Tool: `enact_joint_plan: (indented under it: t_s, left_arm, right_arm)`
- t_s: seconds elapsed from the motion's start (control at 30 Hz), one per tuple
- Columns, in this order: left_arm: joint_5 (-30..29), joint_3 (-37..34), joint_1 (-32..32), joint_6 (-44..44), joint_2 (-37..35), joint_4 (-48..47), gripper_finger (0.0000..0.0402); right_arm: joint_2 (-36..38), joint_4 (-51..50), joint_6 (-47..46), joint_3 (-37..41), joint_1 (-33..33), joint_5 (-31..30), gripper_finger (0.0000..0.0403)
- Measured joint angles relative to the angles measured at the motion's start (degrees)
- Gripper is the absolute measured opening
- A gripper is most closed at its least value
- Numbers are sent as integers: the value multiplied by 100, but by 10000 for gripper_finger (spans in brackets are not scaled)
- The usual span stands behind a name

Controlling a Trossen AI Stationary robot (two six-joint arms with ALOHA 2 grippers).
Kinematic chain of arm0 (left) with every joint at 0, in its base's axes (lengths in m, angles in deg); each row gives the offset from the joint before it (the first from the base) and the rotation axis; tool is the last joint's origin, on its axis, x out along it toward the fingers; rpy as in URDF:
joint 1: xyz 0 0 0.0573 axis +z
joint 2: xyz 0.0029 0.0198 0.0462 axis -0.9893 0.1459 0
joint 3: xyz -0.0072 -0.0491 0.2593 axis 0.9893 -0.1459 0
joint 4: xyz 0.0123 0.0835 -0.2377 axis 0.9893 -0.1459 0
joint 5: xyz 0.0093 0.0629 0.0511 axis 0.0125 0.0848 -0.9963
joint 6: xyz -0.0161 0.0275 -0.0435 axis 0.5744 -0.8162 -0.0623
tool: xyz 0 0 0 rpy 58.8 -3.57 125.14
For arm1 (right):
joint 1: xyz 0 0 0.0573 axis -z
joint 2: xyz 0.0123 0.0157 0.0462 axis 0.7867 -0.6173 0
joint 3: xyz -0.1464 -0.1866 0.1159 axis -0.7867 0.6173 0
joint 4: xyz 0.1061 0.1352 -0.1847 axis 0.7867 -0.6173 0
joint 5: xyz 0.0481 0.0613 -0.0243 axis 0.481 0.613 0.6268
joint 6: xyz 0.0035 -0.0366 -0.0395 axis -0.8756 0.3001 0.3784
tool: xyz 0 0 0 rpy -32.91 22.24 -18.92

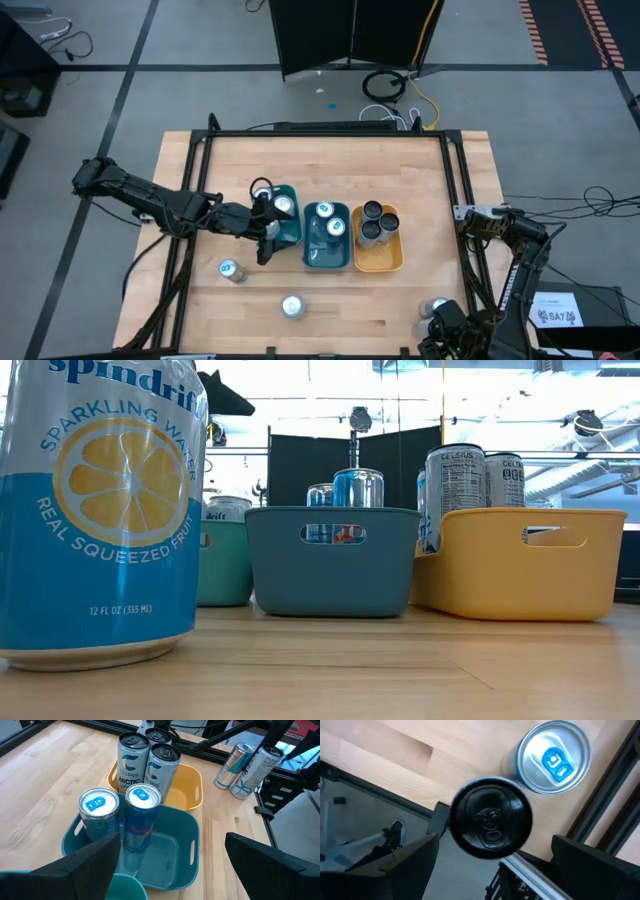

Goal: Sort soda cans
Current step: Put the white-blue soda can into the yellow bin

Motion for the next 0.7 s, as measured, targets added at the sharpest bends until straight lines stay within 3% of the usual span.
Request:
enact_joint_plan:
  t_s: [0.27,0.7]
  left_arm:
    - [0,0,0,-9,1,1,368]
    - [0,0,1,-7,0,-2,368]
  right_arm:
    - [-305,394,260,-2,172,9,380]
    - [-390,143,79,-2,209,9,380]
